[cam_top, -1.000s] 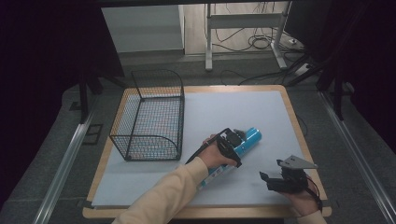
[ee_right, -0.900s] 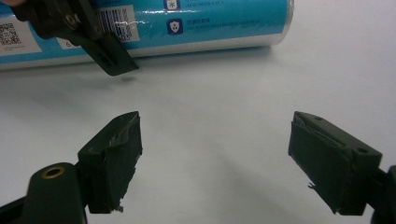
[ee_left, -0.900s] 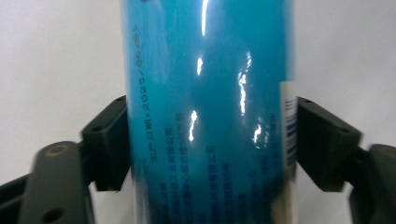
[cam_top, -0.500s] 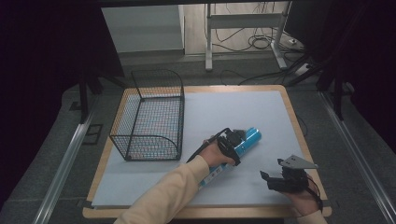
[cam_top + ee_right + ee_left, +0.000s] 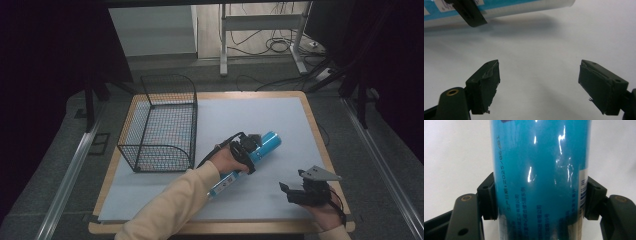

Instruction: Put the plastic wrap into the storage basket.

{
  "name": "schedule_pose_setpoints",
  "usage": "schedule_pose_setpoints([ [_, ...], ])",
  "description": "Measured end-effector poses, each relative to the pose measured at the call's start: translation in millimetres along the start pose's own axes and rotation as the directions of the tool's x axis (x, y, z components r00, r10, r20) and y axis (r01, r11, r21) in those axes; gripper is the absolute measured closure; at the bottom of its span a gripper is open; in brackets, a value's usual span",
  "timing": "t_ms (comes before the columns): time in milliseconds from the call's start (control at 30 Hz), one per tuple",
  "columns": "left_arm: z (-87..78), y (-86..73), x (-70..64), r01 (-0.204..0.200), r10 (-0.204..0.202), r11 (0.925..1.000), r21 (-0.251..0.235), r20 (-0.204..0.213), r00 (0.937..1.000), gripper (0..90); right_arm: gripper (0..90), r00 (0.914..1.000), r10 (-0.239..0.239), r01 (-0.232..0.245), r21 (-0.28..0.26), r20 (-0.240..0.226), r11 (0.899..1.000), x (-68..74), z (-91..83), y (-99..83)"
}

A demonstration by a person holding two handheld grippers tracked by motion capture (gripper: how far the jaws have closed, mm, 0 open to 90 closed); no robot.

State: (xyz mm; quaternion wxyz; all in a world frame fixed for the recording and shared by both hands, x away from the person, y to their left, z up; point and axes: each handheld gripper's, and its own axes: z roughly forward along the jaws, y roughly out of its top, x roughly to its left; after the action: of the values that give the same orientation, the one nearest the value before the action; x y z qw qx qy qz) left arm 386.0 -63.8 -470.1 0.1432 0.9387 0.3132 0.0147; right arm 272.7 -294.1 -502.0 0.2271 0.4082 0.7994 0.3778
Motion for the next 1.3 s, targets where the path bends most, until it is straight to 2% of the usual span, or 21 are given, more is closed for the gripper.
schedule_pose_setpoints([
  [233,-30.9,1.9,1.2,-0.025,0.025,0.9992,-0.032,-0.022,0.9995,31.5,17.8,1.0,0.002,-0.002,-0.001,0.003,1.0,-0.3,-0.2,0.0],
  [367,-38.5,1.8,2.7,-0.023,0.022,0.9983,-0.053,-0.024,0.9995,31.5,17.8,1.0,0.001,-0.001,-0.002,0.005,1.0,-0.6,-0.6,0.0],
  [533,-42.7,2.6,7.2,-0.022,0.02,0.9982,-0.055,-0.044,0.9988,31.5,17.8,1.0,0.003,-0.003,-0.003,0.005,1.0,-0.8,-0.7,-0.1],
  [700,-54.8,5.4,16.0,-0.014,0.011,0.998,-0.061,-0.054,0.9985,31.5,17.8,1.0,0.003,-0.003,0.0,0.006,1.0,-0.8,0.6,0.2],
  [1000,-67.8,10.2,20.5,-0.011,0.005,0.9975,-0.069,-0.081,0.9967,31.5,17.8,1.0,0.005,-0.005,0.001,0.006,1.0,-1.4,0.2,-0.1],
  [1300,-78.0,17.1,23.2,-0.009,0.002,0.9966,-0.081,-0.078,0.9969,31.5,17.8,1.0,0.007,-0.007,0.0,0.005,1.0,-1.6,1.0,-0.2],
])
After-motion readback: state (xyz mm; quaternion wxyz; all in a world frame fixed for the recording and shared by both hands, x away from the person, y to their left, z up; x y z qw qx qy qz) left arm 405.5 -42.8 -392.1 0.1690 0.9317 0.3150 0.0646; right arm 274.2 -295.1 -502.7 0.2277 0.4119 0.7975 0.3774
